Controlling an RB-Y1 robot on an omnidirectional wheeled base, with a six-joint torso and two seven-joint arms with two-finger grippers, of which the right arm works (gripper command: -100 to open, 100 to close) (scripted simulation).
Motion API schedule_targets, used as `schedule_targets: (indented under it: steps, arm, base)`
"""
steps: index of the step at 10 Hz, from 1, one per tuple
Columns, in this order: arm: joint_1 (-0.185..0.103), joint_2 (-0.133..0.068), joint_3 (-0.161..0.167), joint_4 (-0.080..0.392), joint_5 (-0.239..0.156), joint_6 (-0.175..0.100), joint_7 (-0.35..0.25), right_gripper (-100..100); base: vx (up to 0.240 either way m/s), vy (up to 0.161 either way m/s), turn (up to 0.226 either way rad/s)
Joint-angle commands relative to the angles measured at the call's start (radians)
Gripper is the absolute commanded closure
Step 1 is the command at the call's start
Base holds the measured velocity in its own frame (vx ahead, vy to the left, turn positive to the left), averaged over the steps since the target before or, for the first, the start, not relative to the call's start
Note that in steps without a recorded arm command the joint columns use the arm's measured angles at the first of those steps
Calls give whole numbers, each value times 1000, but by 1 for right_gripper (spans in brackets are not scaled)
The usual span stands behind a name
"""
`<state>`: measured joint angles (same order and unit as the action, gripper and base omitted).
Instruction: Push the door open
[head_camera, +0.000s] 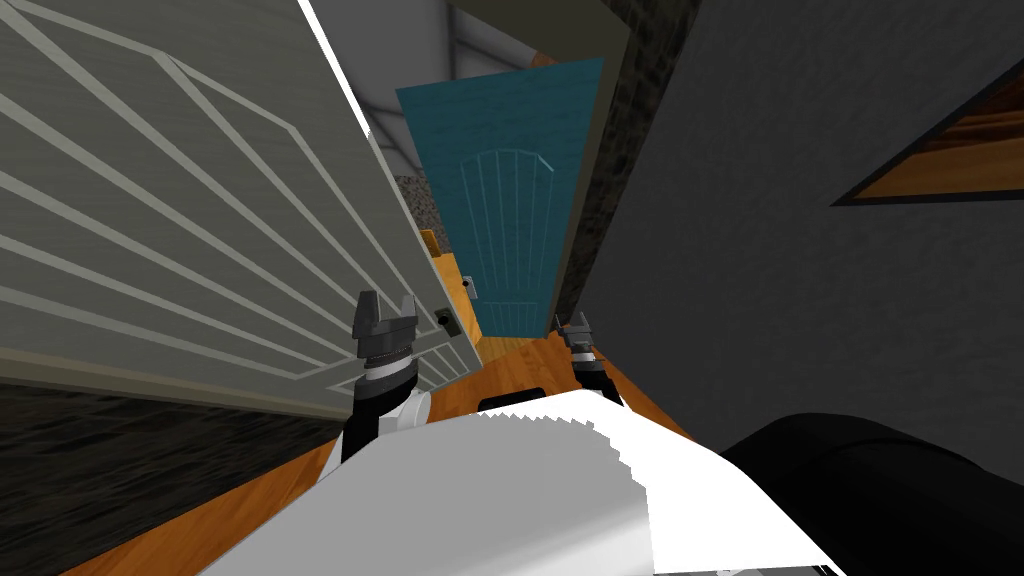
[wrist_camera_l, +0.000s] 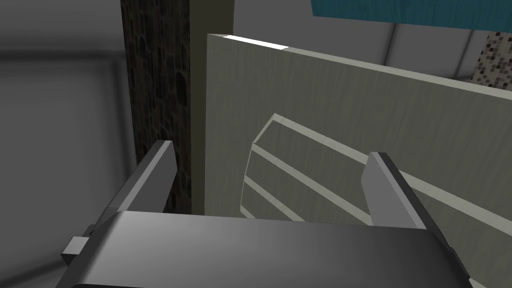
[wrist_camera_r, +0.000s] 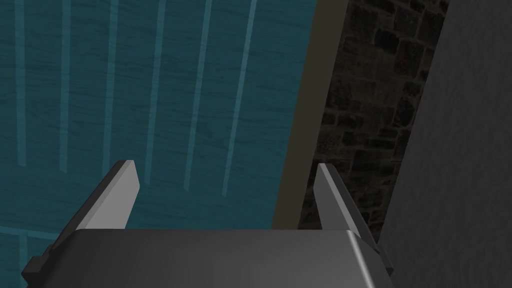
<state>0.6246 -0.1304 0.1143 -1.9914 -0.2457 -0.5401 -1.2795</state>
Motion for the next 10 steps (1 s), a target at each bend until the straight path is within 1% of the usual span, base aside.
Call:
schedule_targets:
  steps: [1, 10]
  arm:
    - [4, 0, 1, 4, -4, 2, -38, -100]
    - [24, 2, 10, 35, -26, 4, -233, -100]
  base:
    - [16, 3, 59]
    - [15, 9, 53]
